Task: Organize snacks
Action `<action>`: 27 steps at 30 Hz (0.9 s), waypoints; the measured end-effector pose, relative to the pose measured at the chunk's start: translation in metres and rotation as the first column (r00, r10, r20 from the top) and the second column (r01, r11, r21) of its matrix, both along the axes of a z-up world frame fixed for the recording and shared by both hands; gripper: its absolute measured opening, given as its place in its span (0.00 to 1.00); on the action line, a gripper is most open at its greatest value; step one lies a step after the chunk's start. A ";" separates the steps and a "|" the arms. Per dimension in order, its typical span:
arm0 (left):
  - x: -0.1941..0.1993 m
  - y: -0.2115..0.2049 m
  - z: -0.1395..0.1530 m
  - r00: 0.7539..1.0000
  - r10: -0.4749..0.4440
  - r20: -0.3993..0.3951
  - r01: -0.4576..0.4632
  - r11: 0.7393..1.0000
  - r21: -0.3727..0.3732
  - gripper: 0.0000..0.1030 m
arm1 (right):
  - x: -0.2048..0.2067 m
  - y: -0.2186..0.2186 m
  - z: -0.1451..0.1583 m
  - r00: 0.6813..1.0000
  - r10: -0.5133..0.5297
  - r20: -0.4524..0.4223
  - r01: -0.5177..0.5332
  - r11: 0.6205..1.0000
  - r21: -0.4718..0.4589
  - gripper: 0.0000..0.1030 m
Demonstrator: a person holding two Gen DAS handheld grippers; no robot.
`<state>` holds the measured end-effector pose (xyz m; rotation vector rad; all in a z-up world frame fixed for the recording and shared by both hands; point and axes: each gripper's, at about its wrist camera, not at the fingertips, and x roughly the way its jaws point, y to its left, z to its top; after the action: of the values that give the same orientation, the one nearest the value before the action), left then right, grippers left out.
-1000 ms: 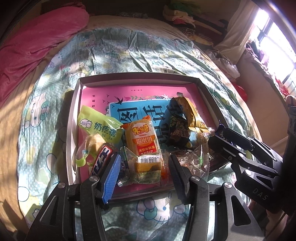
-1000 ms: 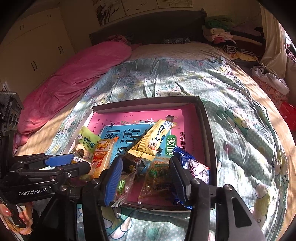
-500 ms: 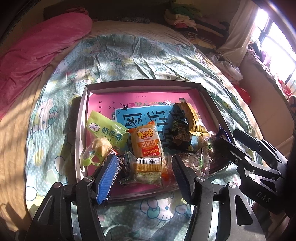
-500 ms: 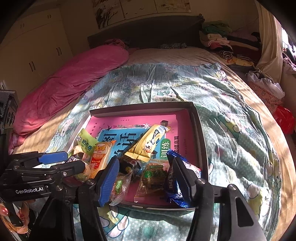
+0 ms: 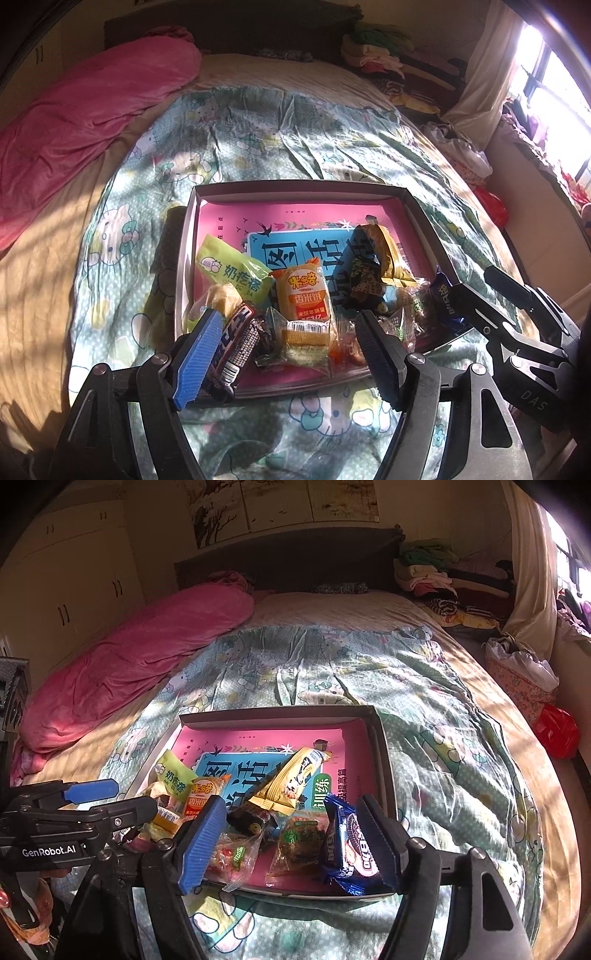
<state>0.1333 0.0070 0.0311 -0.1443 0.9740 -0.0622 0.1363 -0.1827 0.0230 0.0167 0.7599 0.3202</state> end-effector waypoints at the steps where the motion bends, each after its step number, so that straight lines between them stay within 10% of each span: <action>1: -0.001 0.001 0.001 1.000 0.006 0.004 -0.006 1.000 0.005 0.74 | -0.001 0.000 0.001 1.000 -0.002 0.004 0.002 1.000 -0.002 0.71; 27: -0.043 0.002 0.007 1.000 0.023 0.013 -0.024 0.999 0.031 0.74 | -0.040 -0.006 0.018 0.999 -0.021 0.042 0.021 1.000 -0.008 0.84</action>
<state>0.0905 0.0094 0.0383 -0.1265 0.9600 -0.0265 0.0965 -0.1887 0.0405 0.0100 0.7187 0.2967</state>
